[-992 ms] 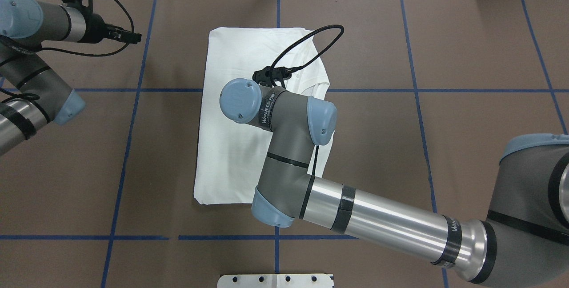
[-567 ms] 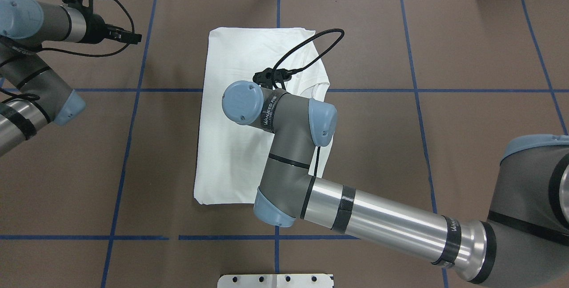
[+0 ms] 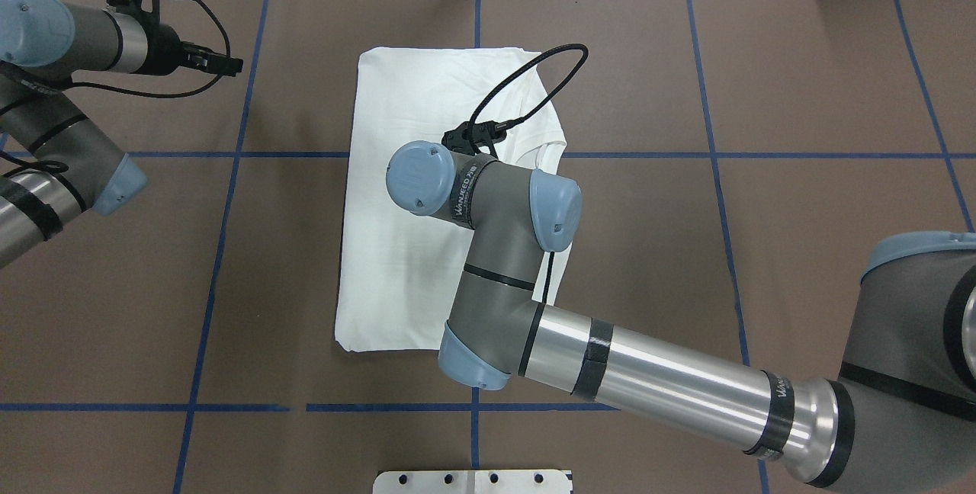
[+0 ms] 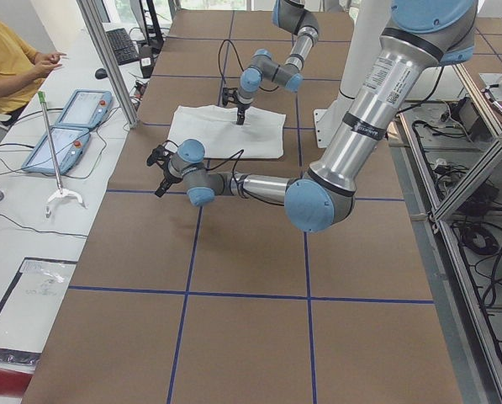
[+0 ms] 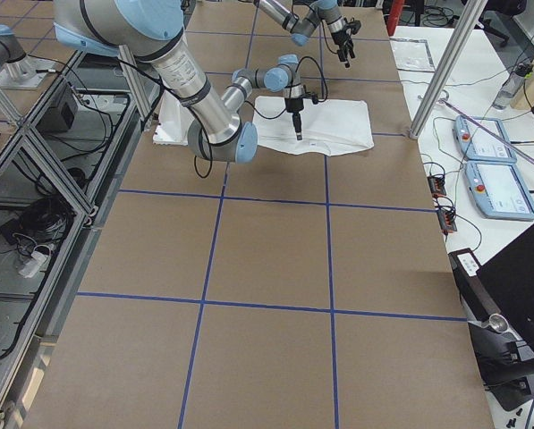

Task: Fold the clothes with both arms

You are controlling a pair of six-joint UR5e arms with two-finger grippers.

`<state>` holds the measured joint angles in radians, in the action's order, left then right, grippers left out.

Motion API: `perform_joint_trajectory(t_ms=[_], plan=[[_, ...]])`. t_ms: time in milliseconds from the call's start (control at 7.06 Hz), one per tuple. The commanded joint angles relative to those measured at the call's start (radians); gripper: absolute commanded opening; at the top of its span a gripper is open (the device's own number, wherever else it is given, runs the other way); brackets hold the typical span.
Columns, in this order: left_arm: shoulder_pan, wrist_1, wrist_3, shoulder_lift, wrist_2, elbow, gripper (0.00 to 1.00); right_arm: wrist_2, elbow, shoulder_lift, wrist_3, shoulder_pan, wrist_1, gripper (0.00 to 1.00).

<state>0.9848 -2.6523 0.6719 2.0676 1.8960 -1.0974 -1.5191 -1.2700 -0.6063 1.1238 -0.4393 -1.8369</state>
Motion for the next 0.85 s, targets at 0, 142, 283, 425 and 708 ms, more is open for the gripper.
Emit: perform_joint_trajectory(t_ms=[0,142,283,425,708], plan=[[-0.002,0.0,0.002,0.0,0.0,-0.001,1.0,-0.001,-0.126,-0.054,-0.118,-0.016,-0.173,1.0],[-0.002,0.0,0.002,0.0,0.0,-0.001,1.0,0.0,-0.264,-0.164,-0.171,-0.027,-0.204,1.0],[-0.003,0.0,0.002,0.0,0.0,-0.001,1.0,0.007,-0.346,-0.264,-0.205,-0.036,-0.203,1.0],[-0.003,-0.006,0.0,-0.003,0.0,-0.002,1.0,0.01,-0.356,-0.306,-0.207,-0.045,-0.19,1.0],[-0.003,-0.003,0.003,-0.029,0.044,-0.047,1.0,-0.013,-0.457,-0.306,-0.178,-0.055,-0.089,1.0]])
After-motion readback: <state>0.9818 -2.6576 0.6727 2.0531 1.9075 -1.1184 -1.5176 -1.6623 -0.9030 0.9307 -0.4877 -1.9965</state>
